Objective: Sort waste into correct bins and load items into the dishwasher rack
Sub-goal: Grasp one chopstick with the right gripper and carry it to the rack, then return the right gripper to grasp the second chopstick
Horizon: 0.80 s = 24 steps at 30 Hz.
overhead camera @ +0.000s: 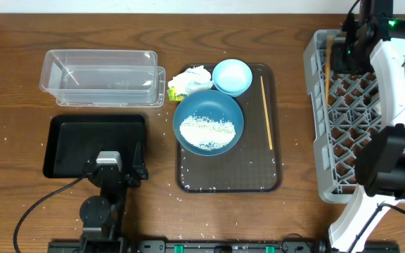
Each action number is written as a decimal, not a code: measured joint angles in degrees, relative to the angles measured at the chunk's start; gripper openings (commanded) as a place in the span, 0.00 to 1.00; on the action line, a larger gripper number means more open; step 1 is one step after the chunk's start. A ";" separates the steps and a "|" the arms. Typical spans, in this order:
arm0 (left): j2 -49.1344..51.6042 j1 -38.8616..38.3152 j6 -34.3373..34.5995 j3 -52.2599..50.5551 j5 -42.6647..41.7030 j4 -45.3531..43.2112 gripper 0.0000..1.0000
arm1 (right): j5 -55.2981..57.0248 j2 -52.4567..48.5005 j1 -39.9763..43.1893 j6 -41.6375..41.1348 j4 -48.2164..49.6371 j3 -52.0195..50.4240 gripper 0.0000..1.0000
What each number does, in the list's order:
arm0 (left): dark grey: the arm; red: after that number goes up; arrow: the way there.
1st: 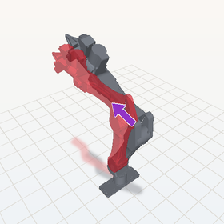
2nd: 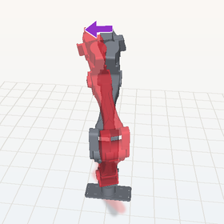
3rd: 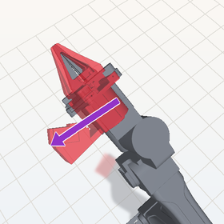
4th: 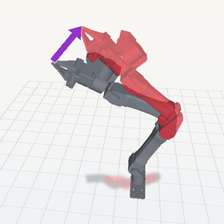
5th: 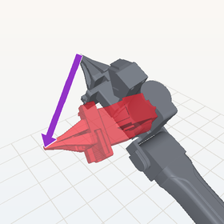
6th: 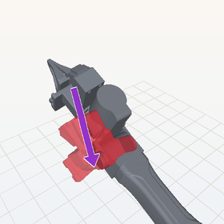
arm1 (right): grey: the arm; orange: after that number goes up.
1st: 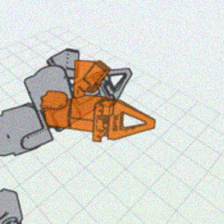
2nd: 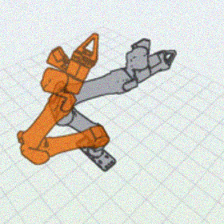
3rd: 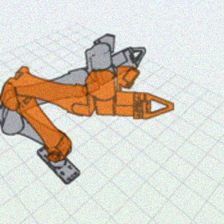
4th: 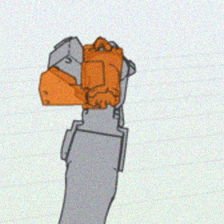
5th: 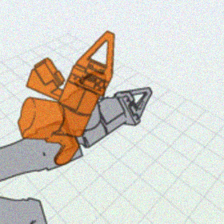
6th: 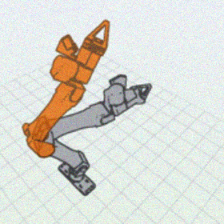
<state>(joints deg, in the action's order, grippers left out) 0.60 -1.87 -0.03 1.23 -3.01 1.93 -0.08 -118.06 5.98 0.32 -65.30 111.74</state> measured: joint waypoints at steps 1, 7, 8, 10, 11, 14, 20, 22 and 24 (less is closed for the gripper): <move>0.00 0.00 0.00 0.00 -0.02 0.00 0.91 | -0.33 0.00 -0.02 0.20 -0.13 -0.22 0.37; 0.00 0.00 0.00 0.00 0.00 0.00 0.90 | -3.63 0.00 -0.61 0.22 -2.03 -0.39 0.39; 0.00 0.00 0.00 0.00 -0.02 0.00 0.91 | -3.98 0.00 -0.81 0.20 -2.34 -0.39 0.40; 0.00 0.00 0.00 0.00 -0.02 0.00 0.91 | -4.55 0.00 -1.38 0.17 -2.58 -0.42 0.40; 0.00 0.00 0.00 0.00 -0.02 0.00 0.91 | -4.72 0.00 -1.51 0.17 -2.58 -0.42 0.40; 0.00 0.00 0.00 0.00 -0.02 0.00 0.91 | -5.90 0.00 -1.84 0.00 -2.80 -0.42 0.40; 0.00 0.00 0.00 0.00 -0.02 0.00 0.90 | -12.46 0.00 -2.54 0.63 -6.84 -0.48 0.39; 0.00 0.00 0.00 0.00 0.00 0.00 0.91 | -14.82 -0.02 -4.09 0.92 -8.33 -0.48 0.40; 0.00 0.00 0.00 0.00 0.00 0.00 0.90 | -16.24 -0.02 -6.25 1.22 -9.25 -0.55 0.41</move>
<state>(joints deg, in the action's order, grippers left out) 0.60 -1.87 -0.03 1.23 -3.01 1.93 -16.32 -118.08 -0.27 1.54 -74.54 111.20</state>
